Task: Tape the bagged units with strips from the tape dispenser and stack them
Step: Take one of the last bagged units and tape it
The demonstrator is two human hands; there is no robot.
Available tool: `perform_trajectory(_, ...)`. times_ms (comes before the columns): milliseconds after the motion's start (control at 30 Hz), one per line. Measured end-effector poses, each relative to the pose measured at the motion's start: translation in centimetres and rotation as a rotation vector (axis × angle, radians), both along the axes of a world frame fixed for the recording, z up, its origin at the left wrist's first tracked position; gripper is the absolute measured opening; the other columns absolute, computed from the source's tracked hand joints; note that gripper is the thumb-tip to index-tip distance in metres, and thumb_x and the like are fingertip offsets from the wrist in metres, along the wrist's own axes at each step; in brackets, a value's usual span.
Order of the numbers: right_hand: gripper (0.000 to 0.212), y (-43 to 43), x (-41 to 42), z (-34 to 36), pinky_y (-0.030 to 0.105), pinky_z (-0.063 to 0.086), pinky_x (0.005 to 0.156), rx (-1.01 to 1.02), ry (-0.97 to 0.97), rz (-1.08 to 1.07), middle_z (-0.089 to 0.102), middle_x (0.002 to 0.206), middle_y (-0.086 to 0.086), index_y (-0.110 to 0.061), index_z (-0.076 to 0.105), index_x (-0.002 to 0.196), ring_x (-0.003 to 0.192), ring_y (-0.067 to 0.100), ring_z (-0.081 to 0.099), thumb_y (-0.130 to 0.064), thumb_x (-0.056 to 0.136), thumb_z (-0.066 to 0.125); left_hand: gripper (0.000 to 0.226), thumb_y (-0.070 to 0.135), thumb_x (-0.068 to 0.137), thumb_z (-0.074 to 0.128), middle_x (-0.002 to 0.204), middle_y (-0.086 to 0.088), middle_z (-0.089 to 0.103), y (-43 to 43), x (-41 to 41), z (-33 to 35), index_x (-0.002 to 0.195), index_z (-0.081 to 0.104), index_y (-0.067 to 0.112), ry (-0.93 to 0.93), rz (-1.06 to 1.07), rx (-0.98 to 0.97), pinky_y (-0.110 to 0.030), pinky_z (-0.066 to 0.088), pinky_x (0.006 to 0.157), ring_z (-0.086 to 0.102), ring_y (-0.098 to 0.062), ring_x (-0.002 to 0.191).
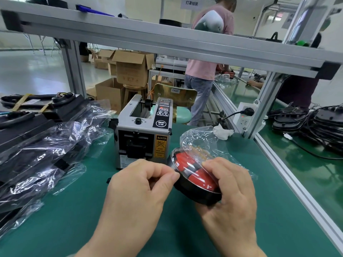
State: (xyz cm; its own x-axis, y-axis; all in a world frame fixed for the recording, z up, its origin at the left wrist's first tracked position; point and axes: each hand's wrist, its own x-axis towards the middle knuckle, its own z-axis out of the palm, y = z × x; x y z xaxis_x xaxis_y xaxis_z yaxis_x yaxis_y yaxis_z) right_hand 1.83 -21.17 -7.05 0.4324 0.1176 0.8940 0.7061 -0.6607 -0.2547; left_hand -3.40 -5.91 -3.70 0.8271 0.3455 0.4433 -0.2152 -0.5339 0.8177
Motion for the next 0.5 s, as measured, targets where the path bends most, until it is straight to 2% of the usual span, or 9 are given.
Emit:
perform_trajectory(100,0.057,-0.02,0.01,0.01,0.043,0.048,0.081,-0.007,0.004,-0.004,0.064,0.106,0.003,-0.022,0.054,0.108,0.098,0.023,0.057,-0.012,0.057,0.077,0.013,0.041,0.074,0.064,0.06,0.03,0.057,0.12,0.16,-0.03,0.062,0.066,0.035,0.01,-0.035,0.041,-0.004,0.038,0.058,0.052,0.008,0.055)
perform_trajectory(200,0.056,-0.01,0.08,-0.03,0.042,0.047,0.082,-0.022,0.004,-0.005,0.065,0.105,0.004,-0.021,0.055,0.107,0.098,0.024,0.058,-0.011,0.057,0.077,0.019,0.047,0.075,0.051,0.077,0.035,0.055,0.71,0.45,0.13,0.062,0.058,0.034,0.041,-0.102,0.154,-0.006,0.036,0.062,0.052,0.008,0.071)
perform_trajectory(267,0.056,-0.02,0.14,-0.14,0.043,0.047,0.081,-0.027,0.011,-0.009,0.065,0.105,0.004,-0.021,0.056,0.107,0.098,0.024,0.058,-0.011,0.056,0.078,0.022,0.047,0.077,0.046,0.081,0.036,0.053,0.93,0.54,0.09,0.063,0.053,0.032,0.049,-0.128,0.2,-0.008,0.036,0.063,0.051,0.006,0.075)
perform_trajectory(333,0.059,-0.07,0.2,-0.3,0.043,0.047,0.081,-0.037,0.028,-0.014,0.065,0.106,0.004,-0.019,0.058,0.107,0.098,0.024,0.057,-0.009,0.054,0.081,0.023,0.045,0.08,0.046,0.076,0.035,0.054,0.84,0.53,-0.05,0.064,0.052,0.03,0.046,-0.133,0.188,-0.009,0.036,0.062,0.05,0.006,0.071)
perform_trajectory(433,0.062,0.01,0.2,-0.46,0.043,0.046,0.082,-0.049,0.049,-0.025,0.065,0.107,0.005,-0.018,0.06,0.107,0.098,0.023,0.056,-0.008,0.051,0.084,0.017,0.04,0.078,0.059,0.061,0.031,0.056,0.58,0.57,-0.25,0.064,0.062,0.031,0.02,-0.064,0.079,-0.005,0.037,0.058,0.051,0.007,0.056)
perform_trajectory(500,0.059,0.06,0.15,-0.45,0.041,0.046,0.082,-0.057,0.055,-0.037,0.065,0.107,0.004,-0.019,0.06,0.107,0.097,0.023,0.055,-0.01,0.053,0.082,0.013,0.039,0.074,0.066,0.06,0.03,0.058,0.58,0.62,-0.29,0.063,0.067,0.033,0.012,-0.026,0.049,-0.003,0.037,0.057,0.052,0.008,0.054)
